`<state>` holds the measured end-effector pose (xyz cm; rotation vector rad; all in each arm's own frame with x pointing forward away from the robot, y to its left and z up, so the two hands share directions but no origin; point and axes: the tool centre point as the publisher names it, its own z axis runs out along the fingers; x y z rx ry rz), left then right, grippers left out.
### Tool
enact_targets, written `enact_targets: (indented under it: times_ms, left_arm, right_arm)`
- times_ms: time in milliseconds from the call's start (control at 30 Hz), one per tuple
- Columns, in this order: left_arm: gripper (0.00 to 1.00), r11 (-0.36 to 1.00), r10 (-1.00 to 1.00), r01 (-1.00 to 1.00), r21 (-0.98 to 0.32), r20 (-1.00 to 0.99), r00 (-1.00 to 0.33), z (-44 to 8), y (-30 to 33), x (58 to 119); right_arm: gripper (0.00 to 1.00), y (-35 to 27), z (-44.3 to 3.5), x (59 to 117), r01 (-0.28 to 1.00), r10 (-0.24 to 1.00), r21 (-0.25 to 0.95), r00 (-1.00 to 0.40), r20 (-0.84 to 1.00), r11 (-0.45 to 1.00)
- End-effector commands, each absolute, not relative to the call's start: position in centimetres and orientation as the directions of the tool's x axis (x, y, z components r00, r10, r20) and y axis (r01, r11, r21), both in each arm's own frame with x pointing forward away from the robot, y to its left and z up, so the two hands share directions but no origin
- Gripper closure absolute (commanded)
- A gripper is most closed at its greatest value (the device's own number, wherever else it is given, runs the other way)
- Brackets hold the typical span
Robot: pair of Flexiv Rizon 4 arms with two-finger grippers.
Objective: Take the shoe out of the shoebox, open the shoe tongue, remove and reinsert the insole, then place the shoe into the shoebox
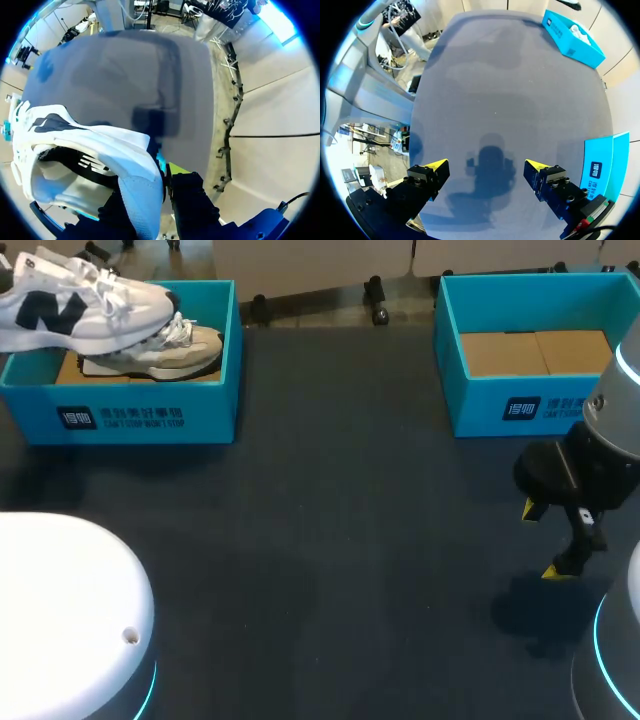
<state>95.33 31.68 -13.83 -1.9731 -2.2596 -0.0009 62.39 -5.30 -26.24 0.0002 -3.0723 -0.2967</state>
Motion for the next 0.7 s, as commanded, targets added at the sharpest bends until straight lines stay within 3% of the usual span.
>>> enact_targets:
  times_ms: [33, 700]
  left_arm:
    - [1.00, 0.107, 0.987, 0.994, 0.015, 0.122, -0.108, -12.8, 30.6, 89.0]
    - [1.00, 0.001, 0.990, 1.000, 0.028, 0.138, -0.005, -14.4, 21.1, 75.8]
  right_arm:
    - [0.00, -5.3, -26.4, 62.4, 0.005, -0.006, 0.190, -0.999, 0.053, 0.982]
    - [0.00, -5.3, -26.4, 62.4, 0.005, -0.006, 0.190, -0.999, 0.053, 0.982]
